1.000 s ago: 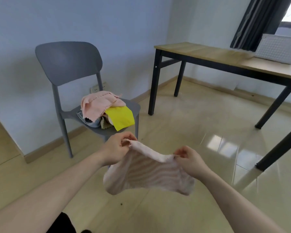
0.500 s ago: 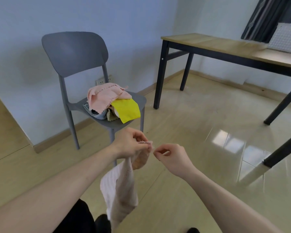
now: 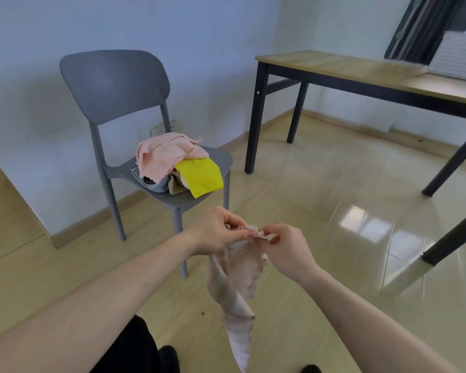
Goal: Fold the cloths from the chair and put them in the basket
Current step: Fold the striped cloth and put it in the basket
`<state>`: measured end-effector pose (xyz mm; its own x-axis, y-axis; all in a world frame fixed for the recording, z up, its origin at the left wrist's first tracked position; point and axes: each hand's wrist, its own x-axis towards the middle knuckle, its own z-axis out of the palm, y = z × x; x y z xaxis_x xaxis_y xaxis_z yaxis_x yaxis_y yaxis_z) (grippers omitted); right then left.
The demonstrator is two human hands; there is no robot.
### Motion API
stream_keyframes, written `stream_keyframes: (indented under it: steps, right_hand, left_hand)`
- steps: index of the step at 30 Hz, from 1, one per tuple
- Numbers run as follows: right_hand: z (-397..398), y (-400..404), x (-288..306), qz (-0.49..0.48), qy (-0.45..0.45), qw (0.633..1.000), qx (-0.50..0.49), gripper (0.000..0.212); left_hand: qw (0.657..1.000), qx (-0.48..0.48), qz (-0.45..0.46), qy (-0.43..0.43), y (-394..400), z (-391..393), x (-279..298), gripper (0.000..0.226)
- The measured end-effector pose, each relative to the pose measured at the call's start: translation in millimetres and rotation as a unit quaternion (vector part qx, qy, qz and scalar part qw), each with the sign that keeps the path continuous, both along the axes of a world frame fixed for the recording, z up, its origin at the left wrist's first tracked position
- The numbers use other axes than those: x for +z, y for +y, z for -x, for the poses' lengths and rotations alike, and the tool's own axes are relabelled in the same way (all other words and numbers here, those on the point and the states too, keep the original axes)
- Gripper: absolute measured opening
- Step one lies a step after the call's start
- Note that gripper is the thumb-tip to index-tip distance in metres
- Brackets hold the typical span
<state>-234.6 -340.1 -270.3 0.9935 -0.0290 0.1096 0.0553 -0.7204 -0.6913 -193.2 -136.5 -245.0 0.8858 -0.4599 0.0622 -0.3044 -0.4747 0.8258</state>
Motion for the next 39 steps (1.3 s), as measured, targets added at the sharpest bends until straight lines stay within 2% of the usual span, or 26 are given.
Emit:
stream_keyframes:
  steps: [4,8,10,12,14,17,21,25,28,30,34,36,39]
  right_hand:
    - [-7.9,-17.1,4.2,-0.023,0.047,0.999,-0.005,0.016]
    - [-14.4,-36.8,1.5,0.022,0.042,0.999,0.000,0.021]
    - [-16.9,-48.9,-5.5,0.061,0.051,0.997,-0.003,0.030]
    - [-20.1,-63.3,-12.7,0.112,0.067,0.991,-0.009,0.028]
    - [-25.6,-79.5,-16.5,0.166,0.083,0.983,-0.017,0.030]
    - [-37.4,-103.1,-16.9,0.211,0.098,0.971,-0.050,0.044]
    - [-50.8,-126.0,-1.0,0.235,0.031,0.968,-0.085,0.025]
    - [-54.5,-151.2,13.9,0.194,-0.057,0.974,-0.105,0.018]
    - [-41.6,-166.2,2.9,0.150,-0.065,0.982,-0.097,0.017]
    - [-28.3,-176.8,-16.6,0.143,-0.040,0.986,-0.082,0.022]
    - [7.6,-187.8,-69.2,0.137,0.073,0.987,-0.041,0.015]
    - [25.6,-188.5,-99.8,0.119,0.140,0.983,-0.023,0.011]
    - [45.9,-188.9,-149.4,0.085,0.243,0.966,-0.015,0.012]
  left_hand:
    - [0.989,0.000,-0.131,-0.066,6.3,-14.2,-9.2,0.048]
    - [0.957,-0.015,-0.289,-0.035,15.6,-25.7,-20.2,0.035]
    - [0.942,0.008,-0.331,-0.055,19.0,-31.2,-27.1,0.038]
    - [0.931,0.043,-0.352,-0.087,19.8,-38.2,-33.2,0.034]
    - [0.928,0.064,-0.352,-0.104,17.6,-47.2,-36.6,0.035]
    - [0.933,0.086,-0.333,-0.111,7.2,-65.7,-37.0,0.041]
    - [0.944,0.150,-0.233,-0.177,-20.2,-95.0,-26.8,0.018]
    - [0.948,0.169,-0.126,-0.239,-42.7,-108.7,-18.2,0.007]
    - [0.953,0.130,-0.094,-0.258,-46.4,-95.8,-26.9,0.009]
    - [0.962,0.099,-0.101,-0.234,-44.3,-80.0,-40.7,0.011]
    - [0.981,-0.006,-0.174,-0.090,-41.8,-47.5,-88.0,0.021]
    - [0.970,-0.057,-0.237,-0.020,-43.0,-30.9,-122.6,0.024]
    - [0.946,-0.096,-0.307,0.028,-46.6,-9.3,-173.7,0.039]
